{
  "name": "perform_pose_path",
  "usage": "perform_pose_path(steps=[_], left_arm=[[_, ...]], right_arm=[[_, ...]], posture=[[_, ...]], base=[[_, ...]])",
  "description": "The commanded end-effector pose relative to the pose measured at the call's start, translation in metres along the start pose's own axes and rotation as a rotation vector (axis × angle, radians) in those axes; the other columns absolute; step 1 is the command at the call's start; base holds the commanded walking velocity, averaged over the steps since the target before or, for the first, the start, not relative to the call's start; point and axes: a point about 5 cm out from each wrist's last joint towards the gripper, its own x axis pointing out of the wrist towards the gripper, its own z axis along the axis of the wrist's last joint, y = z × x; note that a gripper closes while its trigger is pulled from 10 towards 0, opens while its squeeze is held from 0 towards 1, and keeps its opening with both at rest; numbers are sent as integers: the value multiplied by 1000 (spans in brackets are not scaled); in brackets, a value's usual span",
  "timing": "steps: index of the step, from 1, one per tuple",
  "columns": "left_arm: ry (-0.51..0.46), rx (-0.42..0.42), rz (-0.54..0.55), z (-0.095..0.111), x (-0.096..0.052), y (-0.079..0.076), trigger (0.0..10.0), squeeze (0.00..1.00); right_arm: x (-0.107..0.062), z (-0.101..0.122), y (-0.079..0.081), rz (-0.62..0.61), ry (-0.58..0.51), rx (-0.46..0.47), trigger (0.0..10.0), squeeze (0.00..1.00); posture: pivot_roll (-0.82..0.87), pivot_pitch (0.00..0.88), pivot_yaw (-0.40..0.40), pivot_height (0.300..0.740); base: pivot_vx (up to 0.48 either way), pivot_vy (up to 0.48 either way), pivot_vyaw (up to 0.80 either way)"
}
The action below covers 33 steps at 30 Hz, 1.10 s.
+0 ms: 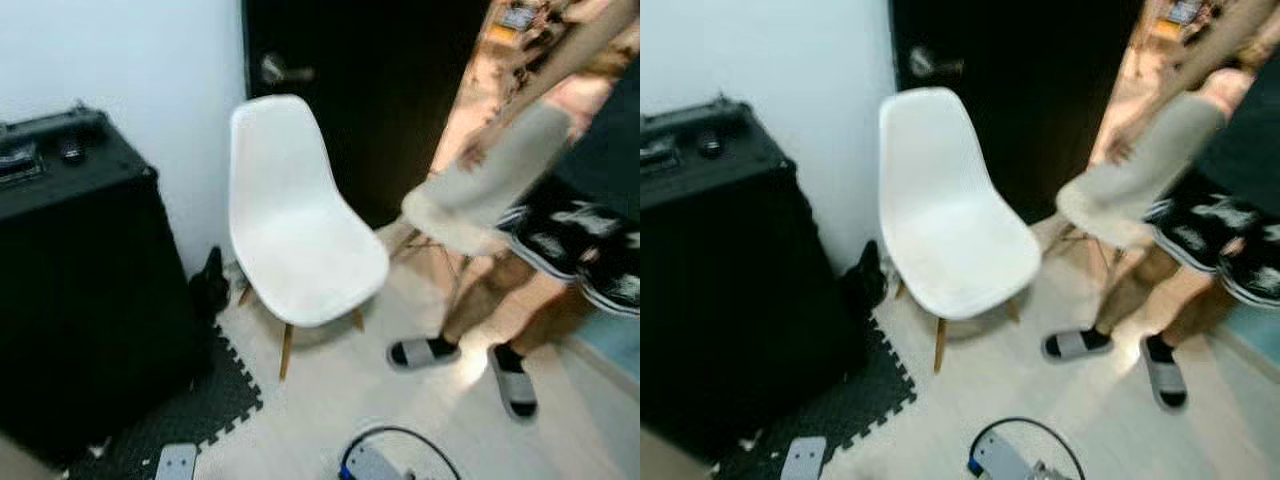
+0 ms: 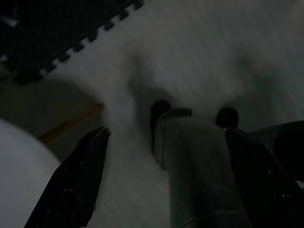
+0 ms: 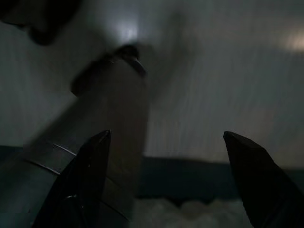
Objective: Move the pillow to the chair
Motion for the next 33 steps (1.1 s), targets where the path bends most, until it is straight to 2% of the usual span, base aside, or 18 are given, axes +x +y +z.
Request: perform_pose_path(steps=[1, 22, 33], left_arm=[[41, -14, -29, -9, -1, -9, 10000, 0], [48, -1, -40, -8, 0, -10, 10000, 0], [54, 20, -35, -9, 0, -10, 10000, 0]], right_arm=[[2, -12, 8, 33, 42, 12, 10000, 0], [2, -9, 4, -13, 25, -2, 10000, 0], [2, -6, 8, 53, 10, -17, 10000, 0]], posture=[[118, 33, -110, 740], [110, 33, -111, 740], [116, 16, -113, 740]], base=[[0, 0, -712], [0, 0, -721], [0, 0, -715]])
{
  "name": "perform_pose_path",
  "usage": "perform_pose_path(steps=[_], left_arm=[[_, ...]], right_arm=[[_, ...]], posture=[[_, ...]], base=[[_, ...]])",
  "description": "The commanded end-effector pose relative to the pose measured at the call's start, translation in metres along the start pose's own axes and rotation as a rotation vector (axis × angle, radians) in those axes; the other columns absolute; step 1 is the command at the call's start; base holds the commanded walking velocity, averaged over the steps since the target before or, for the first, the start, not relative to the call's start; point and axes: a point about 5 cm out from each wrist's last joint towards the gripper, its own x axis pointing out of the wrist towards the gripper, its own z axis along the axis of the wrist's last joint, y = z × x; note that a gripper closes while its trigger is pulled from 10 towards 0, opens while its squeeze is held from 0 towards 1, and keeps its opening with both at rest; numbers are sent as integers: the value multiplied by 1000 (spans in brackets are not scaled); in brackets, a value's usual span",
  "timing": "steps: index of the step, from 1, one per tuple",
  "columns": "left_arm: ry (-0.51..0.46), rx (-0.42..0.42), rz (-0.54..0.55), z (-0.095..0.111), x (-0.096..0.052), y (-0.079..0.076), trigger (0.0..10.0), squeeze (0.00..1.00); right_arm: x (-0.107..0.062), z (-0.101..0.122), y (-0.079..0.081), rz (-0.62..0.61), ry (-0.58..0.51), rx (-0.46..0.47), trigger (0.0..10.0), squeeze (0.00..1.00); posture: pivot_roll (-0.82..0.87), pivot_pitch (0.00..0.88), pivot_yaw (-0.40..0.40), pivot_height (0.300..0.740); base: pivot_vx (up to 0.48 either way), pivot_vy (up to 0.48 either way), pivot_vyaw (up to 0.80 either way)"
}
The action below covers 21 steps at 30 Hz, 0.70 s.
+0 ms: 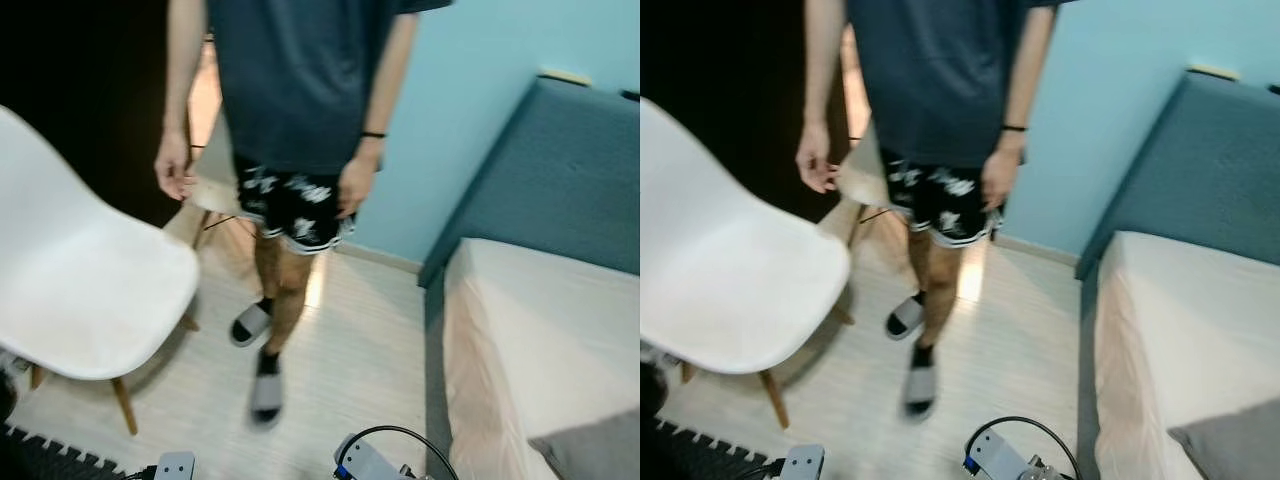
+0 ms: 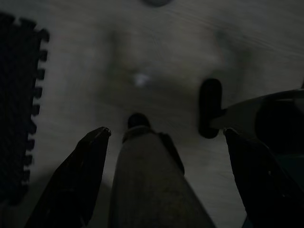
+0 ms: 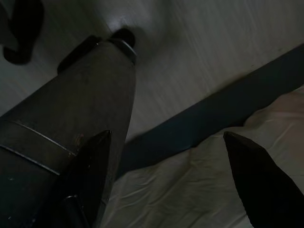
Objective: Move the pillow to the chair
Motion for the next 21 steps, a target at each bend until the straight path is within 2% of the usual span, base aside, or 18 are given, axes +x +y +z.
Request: perform_pose_path(steps=[1, 21], left_arm=[[27, 10, -12, -7, -1, -5, 10000, 0], [16, -1, -11, -7, -1, -4, 10000, 0]], right_arm=[[3, -14, 11, 56, 50, 16, 10000, 0], [2, -12, 6, -4, 30, 14, 10000, 0]], posture=[[117, 16, -114, 740], [124, 16, -117, 740]], base=[[0, 0, -712], [0, 0, -715]])
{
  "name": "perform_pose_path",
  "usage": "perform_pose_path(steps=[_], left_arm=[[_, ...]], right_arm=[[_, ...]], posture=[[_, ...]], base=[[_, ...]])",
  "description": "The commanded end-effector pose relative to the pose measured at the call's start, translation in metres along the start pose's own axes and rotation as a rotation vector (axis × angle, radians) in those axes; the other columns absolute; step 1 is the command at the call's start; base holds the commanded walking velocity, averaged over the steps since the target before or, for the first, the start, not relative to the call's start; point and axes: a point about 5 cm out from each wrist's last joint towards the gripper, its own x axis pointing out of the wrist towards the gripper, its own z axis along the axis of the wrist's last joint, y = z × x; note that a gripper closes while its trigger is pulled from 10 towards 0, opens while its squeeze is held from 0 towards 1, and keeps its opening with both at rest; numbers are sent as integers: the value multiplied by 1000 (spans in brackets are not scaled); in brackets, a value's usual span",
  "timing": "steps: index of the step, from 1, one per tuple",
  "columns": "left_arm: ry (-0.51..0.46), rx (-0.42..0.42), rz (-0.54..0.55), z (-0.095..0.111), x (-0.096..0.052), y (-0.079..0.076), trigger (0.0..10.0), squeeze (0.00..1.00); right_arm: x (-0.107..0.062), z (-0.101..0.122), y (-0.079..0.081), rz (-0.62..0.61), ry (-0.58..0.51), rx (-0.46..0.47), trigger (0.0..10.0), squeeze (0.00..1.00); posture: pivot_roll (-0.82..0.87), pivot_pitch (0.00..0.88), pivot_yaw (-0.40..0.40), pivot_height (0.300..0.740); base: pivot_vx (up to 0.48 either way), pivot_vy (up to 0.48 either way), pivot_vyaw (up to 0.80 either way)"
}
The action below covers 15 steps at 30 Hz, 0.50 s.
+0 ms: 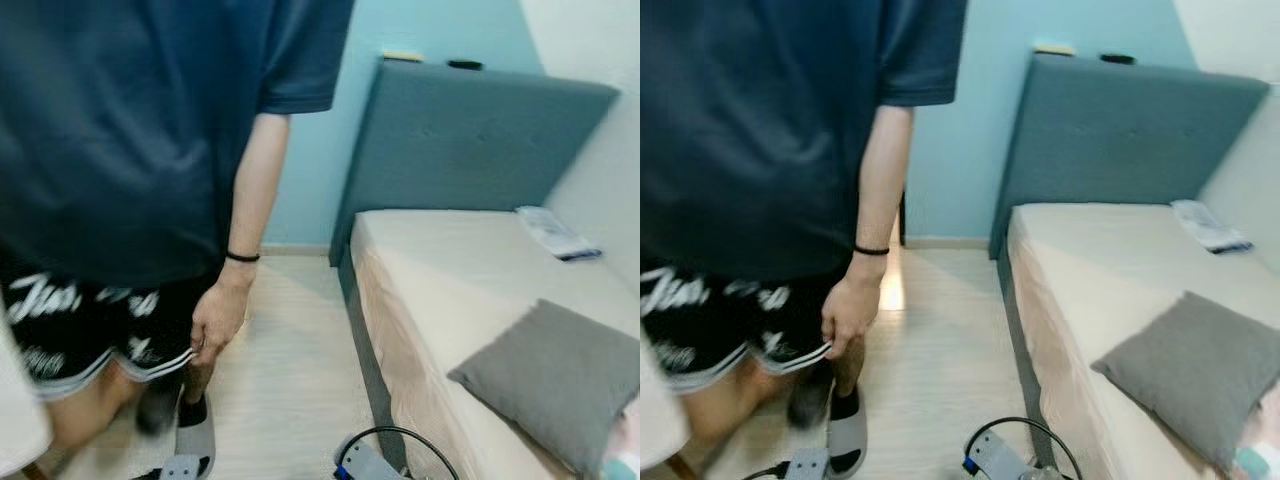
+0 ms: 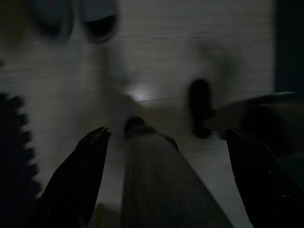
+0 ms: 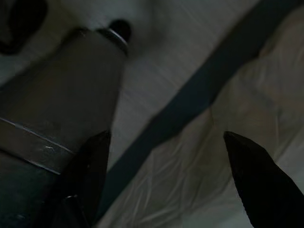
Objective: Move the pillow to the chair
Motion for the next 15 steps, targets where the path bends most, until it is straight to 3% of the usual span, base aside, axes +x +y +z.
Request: perform_pose_path(steps=[1, 15], left_arm=[[28, -10, 4, -8, -2, 2, 10000, 0], [24, -30, 5, -7, -2, 2, 10000, 0]], right_arm=[[1, -7, 4, 6, 23, 9, 10000, 0], [1, -6, 1, -53, 9, 12, 10000, 0]], posture=[[123, 15, -118, 740], [126, 16, -121, 740]], base=[[0, 0, -712], [0, 0, -715]])
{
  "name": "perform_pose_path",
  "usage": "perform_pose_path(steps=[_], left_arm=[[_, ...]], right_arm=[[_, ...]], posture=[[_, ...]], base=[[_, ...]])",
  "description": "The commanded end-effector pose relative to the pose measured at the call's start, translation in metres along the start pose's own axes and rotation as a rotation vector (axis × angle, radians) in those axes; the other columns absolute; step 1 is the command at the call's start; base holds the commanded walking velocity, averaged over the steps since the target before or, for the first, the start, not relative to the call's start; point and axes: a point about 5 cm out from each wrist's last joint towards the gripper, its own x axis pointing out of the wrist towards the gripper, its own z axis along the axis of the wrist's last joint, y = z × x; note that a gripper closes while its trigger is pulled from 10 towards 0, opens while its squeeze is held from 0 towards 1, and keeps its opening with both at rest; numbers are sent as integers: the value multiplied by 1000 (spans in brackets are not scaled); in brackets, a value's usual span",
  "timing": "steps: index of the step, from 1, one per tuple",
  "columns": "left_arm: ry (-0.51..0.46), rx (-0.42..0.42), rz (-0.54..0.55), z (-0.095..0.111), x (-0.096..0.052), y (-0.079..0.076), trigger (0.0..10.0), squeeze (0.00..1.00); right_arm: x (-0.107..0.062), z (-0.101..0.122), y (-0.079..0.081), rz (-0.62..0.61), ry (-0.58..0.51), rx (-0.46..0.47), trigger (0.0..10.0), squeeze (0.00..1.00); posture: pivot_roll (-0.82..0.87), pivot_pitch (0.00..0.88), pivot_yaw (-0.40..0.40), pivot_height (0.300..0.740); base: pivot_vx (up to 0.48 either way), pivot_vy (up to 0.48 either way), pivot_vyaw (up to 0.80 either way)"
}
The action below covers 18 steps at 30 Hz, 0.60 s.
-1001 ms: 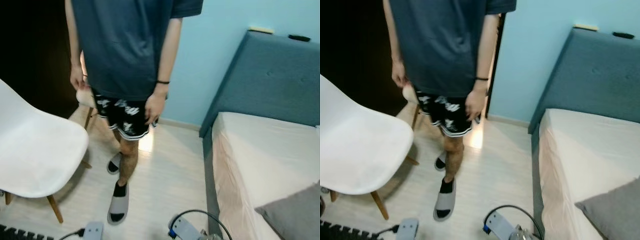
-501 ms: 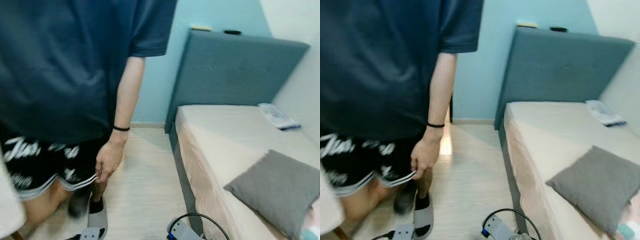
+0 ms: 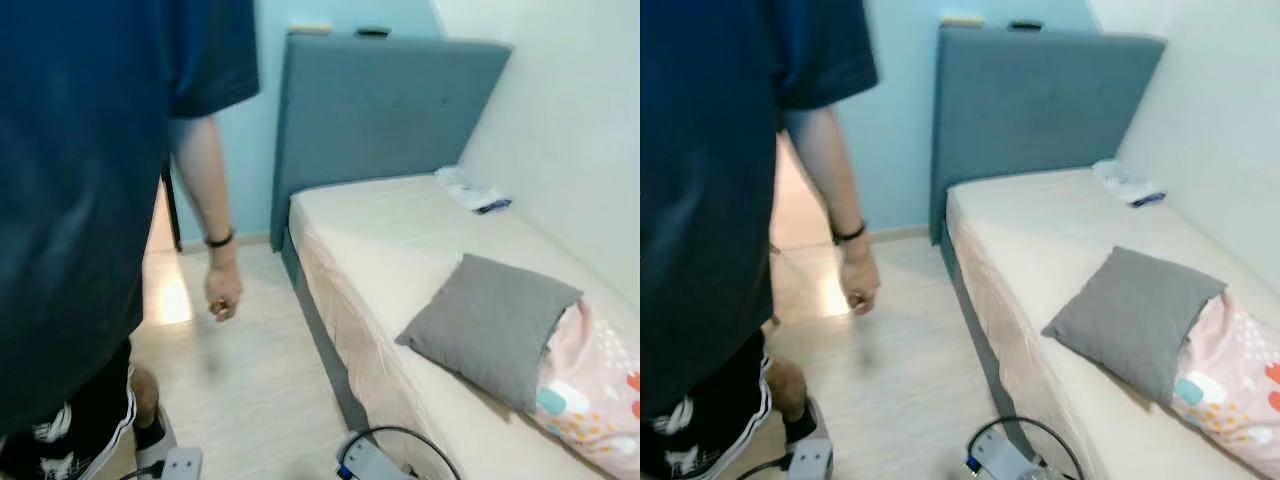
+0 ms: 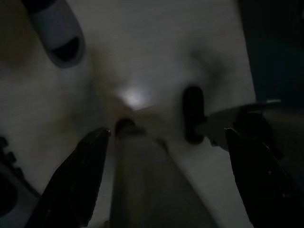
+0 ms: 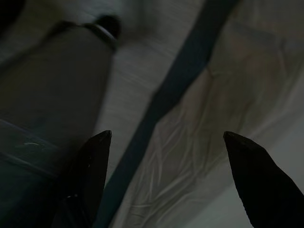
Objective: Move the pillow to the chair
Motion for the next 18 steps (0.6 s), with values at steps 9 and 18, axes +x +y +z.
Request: perform_pose_path(steps=[9, 18], left_arm=[[26, -18, 9, -8, -2, 4, 10000, 0], [5, 6, 0, -3, -1, 3, 10000, 0]], right_arm=[[1, -1, 3, -20, -3, 10, 10000, 0], [1, 0, 2, -43, -26, 29, 10000, 0]], posture=[[127, 16, -122, 740], [118, 14, -122, 740]], base=[[0, 0, -714], [0, 0, -714]])
